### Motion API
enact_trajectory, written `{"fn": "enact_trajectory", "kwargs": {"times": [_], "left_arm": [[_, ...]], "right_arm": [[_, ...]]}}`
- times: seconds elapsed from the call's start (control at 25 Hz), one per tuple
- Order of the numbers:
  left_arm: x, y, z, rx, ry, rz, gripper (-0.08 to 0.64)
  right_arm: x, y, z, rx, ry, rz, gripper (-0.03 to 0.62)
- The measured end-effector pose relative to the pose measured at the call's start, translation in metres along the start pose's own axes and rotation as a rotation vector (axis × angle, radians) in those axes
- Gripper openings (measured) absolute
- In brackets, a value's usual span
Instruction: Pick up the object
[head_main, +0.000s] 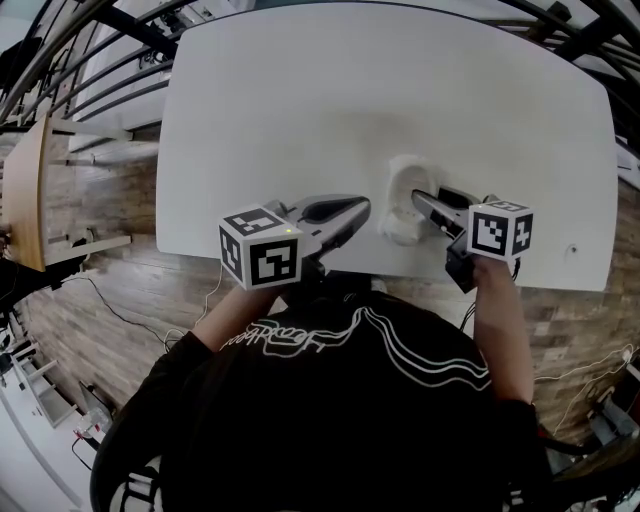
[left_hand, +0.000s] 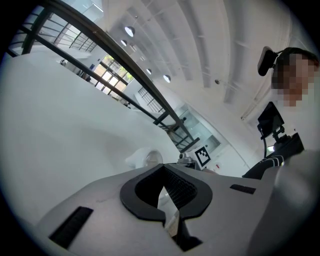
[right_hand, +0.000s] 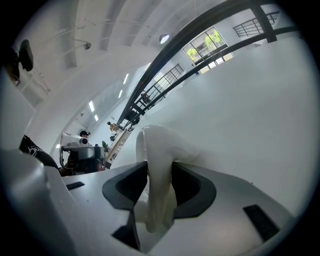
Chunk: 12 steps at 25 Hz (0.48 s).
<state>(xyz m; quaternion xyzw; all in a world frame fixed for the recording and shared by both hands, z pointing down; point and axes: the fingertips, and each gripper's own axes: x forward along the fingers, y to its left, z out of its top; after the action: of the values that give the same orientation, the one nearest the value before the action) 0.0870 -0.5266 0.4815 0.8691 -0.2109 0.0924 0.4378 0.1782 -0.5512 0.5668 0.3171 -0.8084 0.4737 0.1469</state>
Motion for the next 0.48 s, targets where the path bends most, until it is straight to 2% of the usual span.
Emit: {"fn": "enact_trajectory", "kwargs": {"times": [0.48], "left_arm": [[-0.007,-0.015,-0.008,0.008,-0.007,0.009,0.007]], "right_arm": [[-0.014,0.006,0.002,0.008,-0.070,-0.007,0.132]]}}
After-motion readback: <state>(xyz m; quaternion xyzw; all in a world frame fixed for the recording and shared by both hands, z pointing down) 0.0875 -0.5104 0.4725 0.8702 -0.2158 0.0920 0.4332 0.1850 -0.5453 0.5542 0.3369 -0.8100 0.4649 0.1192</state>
